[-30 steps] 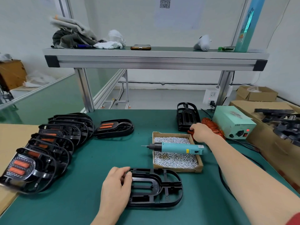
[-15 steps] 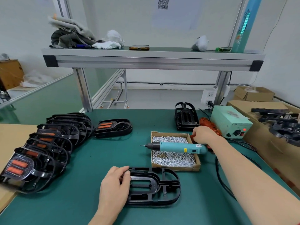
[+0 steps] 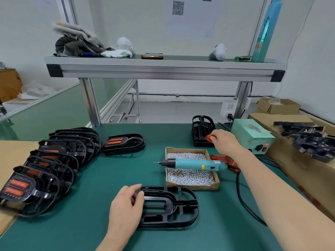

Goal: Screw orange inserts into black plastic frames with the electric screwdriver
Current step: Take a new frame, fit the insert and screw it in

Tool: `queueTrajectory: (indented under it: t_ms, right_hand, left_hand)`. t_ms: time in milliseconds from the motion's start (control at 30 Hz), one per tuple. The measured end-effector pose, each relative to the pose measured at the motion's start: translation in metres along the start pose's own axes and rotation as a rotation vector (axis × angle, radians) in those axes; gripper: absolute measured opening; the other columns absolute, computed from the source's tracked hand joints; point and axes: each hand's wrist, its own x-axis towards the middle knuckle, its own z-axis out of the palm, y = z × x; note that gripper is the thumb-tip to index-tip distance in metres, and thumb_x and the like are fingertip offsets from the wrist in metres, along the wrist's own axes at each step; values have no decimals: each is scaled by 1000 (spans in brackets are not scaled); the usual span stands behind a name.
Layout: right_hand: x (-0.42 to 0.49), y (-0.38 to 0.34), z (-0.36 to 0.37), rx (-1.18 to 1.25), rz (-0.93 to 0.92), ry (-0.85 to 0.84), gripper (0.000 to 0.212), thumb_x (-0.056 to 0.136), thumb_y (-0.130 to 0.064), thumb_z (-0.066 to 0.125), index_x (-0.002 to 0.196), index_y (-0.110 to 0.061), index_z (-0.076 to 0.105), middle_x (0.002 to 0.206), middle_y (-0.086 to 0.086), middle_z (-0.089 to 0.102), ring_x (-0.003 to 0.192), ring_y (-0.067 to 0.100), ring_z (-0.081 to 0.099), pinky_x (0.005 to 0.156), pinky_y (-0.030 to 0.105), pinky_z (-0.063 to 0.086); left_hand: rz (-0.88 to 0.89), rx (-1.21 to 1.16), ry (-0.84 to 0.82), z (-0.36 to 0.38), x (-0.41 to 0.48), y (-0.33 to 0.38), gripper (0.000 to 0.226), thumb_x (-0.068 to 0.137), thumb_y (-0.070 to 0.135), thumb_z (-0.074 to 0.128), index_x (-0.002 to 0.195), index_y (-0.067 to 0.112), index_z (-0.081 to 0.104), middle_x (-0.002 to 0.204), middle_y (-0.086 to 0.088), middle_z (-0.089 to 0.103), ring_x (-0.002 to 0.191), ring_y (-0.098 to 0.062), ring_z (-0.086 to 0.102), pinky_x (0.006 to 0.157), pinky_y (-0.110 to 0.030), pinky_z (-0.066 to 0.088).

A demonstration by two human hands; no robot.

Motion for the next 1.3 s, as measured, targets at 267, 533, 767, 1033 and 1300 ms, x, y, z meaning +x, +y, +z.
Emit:
queueTrajectory:
  t_ms: [267, 533, 767, 1033, 1300]
  right_hand:
    - [-23, -50, -37, 242, -159, 38, 29, 107, -21, 43, 96, -5, 63, 92, 8, 61, 85, 26, 54, 71, 34, 35]
    - [-68, -99, -56, 580, -312, -91, 27, 106, -20, 46, 89, -8, 63, 79, -5, 59, 71, 8, 55, 69, 31, 44]
    - [-94, -124, -39, 834, -293, -235, 24, 105, -23, 51, 96, -6, 66, 81, 1, 61, 71, 7, 57, 73, 29, 47]
    - [-118, -141, -21, 1068, -249, -318, 32, 106, -18, 51, 76, -6, 56, 60, -11, 51, 56, 5, 45, 58, 17, 40]
    - [-132, -153, -11, 1223, -139, -464, 31, 106, -23, 51, 77, -14, 57, 64, -2, 46, 59, 11, 41, 64, 28, 39]
  left_hand:
    - [-4, -77, 16, 0, 0, -1, 21, 88, 10, 71, 105, 22, 74, 78, 6, 60, 79, -7, 58, 71, -7, 40]
    - [8, -177, 38, 0, -2, -1, 30, 87, 6, 71, 100, 33, 70, 80, 7, 61, 80, -11, 59, 72, -10, 42]
    - [31, -241, 58, -2, -3, 2, 34, 86, 4, 71, 98, 36, 69, 77, 1, 63, 75, -12, 58, 70, -8, 42]
    - [55, -319, 72, -4, -4, 7, 29, 90, 7, 69, 96, 35, 70, 82, -2, 66, 73, -14, 59, 73, -13, 46]
    - [66, -319, 74, -6, -4, 7, 16, 96, 23, 58, 98, 19, 73, 90, 7, 71, 89, -13, 65, 82, -23, 49]
